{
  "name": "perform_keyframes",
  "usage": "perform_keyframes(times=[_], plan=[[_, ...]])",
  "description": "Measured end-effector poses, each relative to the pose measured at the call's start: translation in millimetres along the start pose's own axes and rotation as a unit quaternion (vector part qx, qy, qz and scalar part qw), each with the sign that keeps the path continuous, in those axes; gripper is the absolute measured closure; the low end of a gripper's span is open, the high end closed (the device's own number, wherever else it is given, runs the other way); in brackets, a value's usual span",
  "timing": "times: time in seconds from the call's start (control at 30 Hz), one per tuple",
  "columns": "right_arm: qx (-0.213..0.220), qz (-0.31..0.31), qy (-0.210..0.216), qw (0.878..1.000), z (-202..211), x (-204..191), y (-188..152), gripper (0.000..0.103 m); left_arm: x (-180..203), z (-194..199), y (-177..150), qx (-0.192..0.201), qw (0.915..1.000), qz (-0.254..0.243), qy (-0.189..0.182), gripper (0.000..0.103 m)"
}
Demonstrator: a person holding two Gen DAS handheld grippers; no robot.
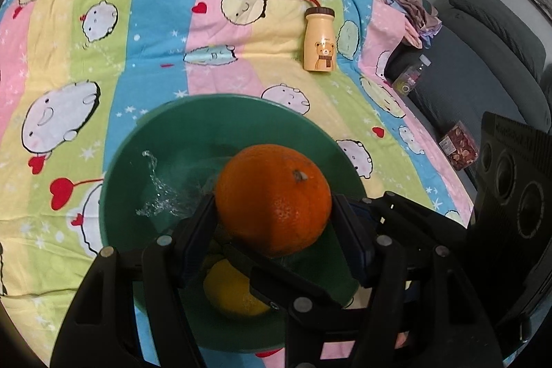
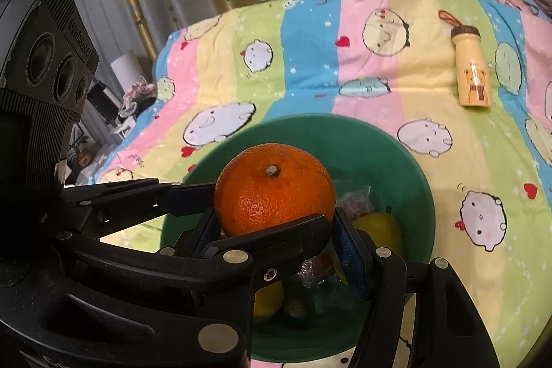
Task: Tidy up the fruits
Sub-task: 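Lower the tangerine into the basin and open both grippers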
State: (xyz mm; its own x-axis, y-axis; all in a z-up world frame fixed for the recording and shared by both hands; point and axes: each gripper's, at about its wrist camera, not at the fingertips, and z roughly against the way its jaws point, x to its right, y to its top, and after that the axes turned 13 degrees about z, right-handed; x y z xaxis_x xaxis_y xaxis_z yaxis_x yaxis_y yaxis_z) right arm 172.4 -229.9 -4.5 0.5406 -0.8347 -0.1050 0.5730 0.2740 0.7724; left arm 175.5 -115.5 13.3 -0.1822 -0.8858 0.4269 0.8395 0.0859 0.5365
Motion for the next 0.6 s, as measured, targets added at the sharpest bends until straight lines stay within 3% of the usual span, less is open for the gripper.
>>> perform_keyframes(times=[0.23,0.43,0.5,0.57,0.6], plan=[[-0.026,0.002,-0.012,1.000,-10.6,1.2,-3.0,0.036,-4.0,-10.3,-1.9,-0.017,0.9998,0.008,-0.003,0.036],[-0.047,0.015,-0.039,0.998,-14.6,-2.4,-4.5,0.036,-4.5,-13.0,-4.1,-0.016,0.9996,0.005,0.022,0.036],[-0.051,0.019,-0.050,0.997,-12.3,-4.1,-3.5,0.032,-5.2,-7.8,-4.8,-0.010,0.9992,0.001,0.038,0.029],[-0.061,0.026,-0.068,0.995,-7.9,-5.6,-3.3,0.026,-2.6,1.0,-6.5,0.008,0.9975,-0.011,0.069,0.010],[-0.062,0.028,-0.076,0.995,-4.7,-6.1,-3.1,0.025,-2.3,5.3,-6.8,0.014,0.9971,-0.013,0.074,0.008]])
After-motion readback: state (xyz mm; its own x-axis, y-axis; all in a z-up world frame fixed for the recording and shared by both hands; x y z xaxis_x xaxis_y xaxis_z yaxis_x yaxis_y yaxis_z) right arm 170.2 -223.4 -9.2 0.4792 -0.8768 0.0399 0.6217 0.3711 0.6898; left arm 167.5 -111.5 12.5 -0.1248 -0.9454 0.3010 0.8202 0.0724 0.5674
